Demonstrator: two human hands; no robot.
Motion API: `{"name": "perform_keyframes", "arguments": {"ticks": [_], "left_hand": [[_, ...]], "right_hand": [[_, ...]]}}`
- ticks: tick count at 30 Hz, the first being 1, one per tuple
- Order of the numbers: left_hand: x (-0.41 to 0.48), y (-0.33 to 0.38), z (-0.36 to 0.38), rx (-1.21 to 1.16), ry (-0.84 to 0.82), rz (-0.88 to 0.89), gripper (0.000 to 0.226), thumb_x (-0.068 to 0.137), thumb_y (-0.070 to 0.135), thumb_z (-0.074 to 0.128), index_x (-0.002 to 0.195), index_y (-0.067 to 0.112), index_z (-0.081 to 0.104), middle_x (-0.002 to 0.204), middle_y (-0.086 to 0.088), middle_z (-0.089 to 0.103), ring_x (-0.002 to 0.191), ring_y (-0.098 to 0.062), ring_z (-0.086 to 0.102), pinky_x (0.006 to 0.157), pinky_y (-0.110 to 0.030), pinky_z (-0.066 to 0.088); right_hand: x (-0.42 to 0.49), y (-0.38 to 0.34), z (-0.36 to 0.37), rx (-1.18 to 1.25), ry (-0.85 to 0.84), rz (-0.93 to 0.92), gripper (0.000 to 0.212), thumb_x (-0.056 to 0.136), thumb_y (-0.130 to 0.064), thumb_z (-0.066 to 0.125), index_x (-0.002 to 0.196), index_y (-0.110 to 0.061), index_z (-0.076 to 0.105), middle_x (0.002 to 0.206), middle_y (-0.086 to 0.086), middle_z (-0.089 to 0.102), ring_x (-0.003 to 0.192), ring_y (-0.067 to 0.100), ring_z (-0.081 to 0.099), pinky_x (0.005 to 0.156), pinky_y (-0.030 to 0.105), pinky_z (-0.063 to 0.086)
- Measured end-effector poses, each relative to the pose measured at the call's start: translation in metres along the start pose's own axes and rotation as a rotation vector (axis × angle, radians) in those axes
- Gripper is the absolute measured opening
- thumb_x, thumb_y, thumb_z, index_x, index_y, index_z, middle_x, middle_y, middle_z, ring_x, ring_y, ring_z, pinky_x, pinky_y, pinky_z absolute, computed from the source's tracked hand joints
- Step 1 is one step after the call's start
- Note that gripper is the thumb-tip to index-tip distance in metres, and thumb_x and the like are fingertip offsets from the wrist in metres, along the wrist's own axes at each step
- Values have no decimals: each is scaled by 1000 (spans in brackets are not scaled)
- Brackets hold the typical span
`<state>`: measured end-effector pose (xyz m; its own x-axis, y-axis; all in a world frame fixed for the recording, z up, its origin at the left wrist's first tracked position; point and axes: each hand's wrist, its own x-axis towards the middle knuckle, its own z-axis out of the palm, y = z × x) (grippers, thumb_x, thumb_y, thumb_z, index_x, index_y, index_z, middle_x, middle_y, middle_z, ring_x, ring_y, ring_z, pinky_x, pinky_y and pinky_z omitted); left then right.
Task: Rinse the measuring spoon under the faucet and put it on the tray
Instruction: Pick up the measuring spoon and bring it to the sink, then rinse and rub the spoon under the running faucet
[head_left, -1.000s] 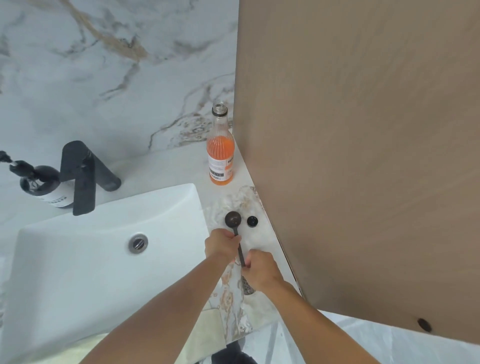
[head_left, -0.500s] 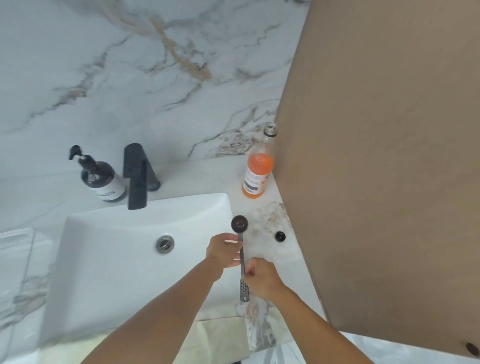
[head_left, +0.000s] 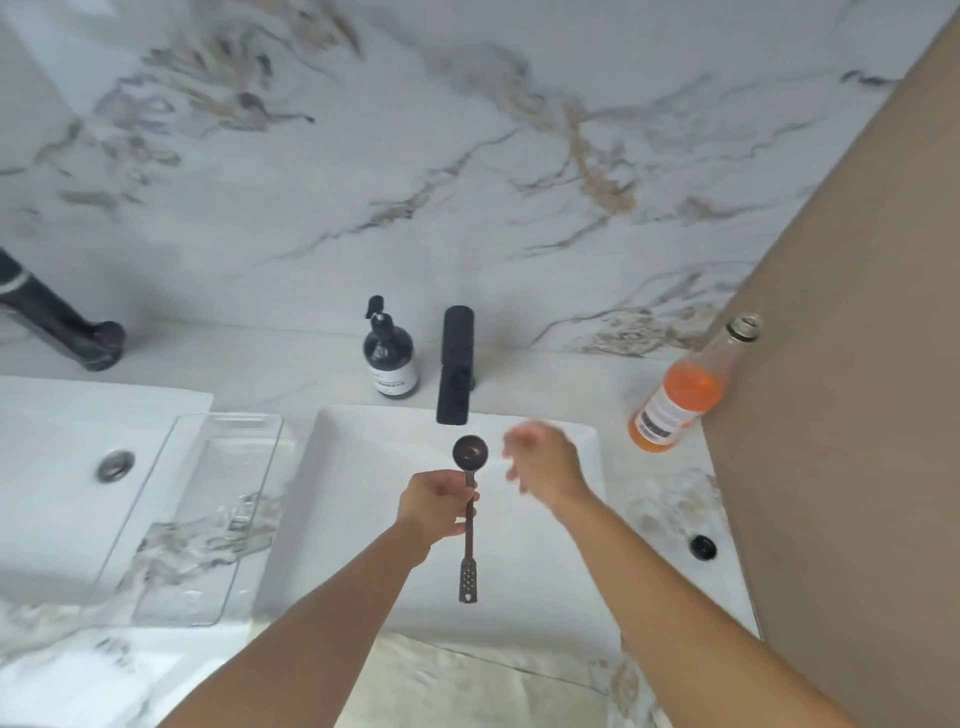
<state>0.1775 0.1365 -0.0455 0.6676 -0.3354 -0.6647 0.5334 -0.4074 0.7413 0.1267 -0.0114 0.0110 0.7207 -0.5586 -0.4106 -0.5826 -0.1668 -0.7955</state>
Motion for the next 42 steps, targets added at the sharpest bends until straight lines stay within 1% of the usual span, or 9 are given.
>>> {"name": "perform_keyframes", "arguments": {"ticks": [5, 9, 14, 24, 28, 32, 35, 39, 42], "left_hand": [[5, -5, -11, 9, 68, -17, 42, 81, 1, 60, 51, 27, 73, 60, 4, 69, 64, -21, 65, 72, -38, 65], [7, -7, -10, 11, 91, -24, 43, 81, 1, 60, 51, 29, 73, 62, 2, 69, 61, -20, 64, 70, -38, 65], [12, -5, -9, 1, 105, -33, 44, 81, 1, 60, 50, 29, 74, 70, -5, 71, 62, -23, 64, 71, -39, 65], [19, -5, -10, -5, 124, -46, 45, 82, 1, 60, 51, 30, 75, 65, 1, 72, 64, -22, 67, 70, -36, 64], [21, -3, -10, -5, 130, -42, 43, 83, 1, 63, 49, 27, 73, 60, 4, 71, 63, -21, 66, 67, -35, 63], [20, -1, -13, -13, 116, -16, 33, 84, 5, 66, 57, 22, 73, 61, 5, 71, 65, -21, 67, 73, -40, 64], [18, -1, -17, -12, 86, 3, 30, 84, 5, 64, 58, 20, 72, 65, 1, 70, 67, -22, 67, 77, -42, 64], [18, -4, -23, -13, -4, 40, 25, 87, 0, 58, 70, 14, 69, 75, -7, 71, 67, -24, 65, 81, -43, 62], [19, 1, -22, -171, -72, -24, 15, 88, 3, 53, 76, 7, 61, 75, -14, 68, 56, -27, 61, 59, -36, 59]], "right_hand": [[27, -83, -3, 432, -63, 13, 13, 90, -8, 52, 89, -14, 63, 80, 6, 67, 51, 18, 68, 43, 26, 50], [35, -100, 1, 420, -41, 160, 10, 90, -2, 51, 85, -5, 59, 87, 12, 63, 53, 24, 65, 44, 28, 51], [37, -103, 3, 639, -199, 256, 27, 96, -2, 51, 121, 8, 54, 93, 23, 67, 66, 28, 65, 47, 26, 55], [47, -116, 0, 728, -171, 179, 18, 93, -1, 56, 107, 10, 58, 91, 24, 69, 63, 25, 65, 49, 25, 55], [55, -105, 0, 687, -126, 176, 21, 94, -19, 53, 93, 0, 63, 83, 18, 72, 52, 23, 67, 44, 25, 52], [67, -59, 13, 478, 38, 238, 19, 92, -7, 46, 101, -4, 63, 91, 17, 69, 50, 21, 58, 45, 26, 47], [62, -17, 33, 320, -149, 273, 29, 94, -7, 55, 122, -12, 61, 103, 12, 64, 66, 22, 58, 57, 29, 52], [50, 4, 60, 282, -334, 274, 23, 88, -5, 67, 111, -6, 68, 88, 11, 71, 60, 22, 66, 59, 28, 58], [52, 3, 68, 55, -177, 171, 16, 78, -9, 74, 94, -5, 76, 80, 11, 74, 53, 21, 65, 66, 33, 61]]}}
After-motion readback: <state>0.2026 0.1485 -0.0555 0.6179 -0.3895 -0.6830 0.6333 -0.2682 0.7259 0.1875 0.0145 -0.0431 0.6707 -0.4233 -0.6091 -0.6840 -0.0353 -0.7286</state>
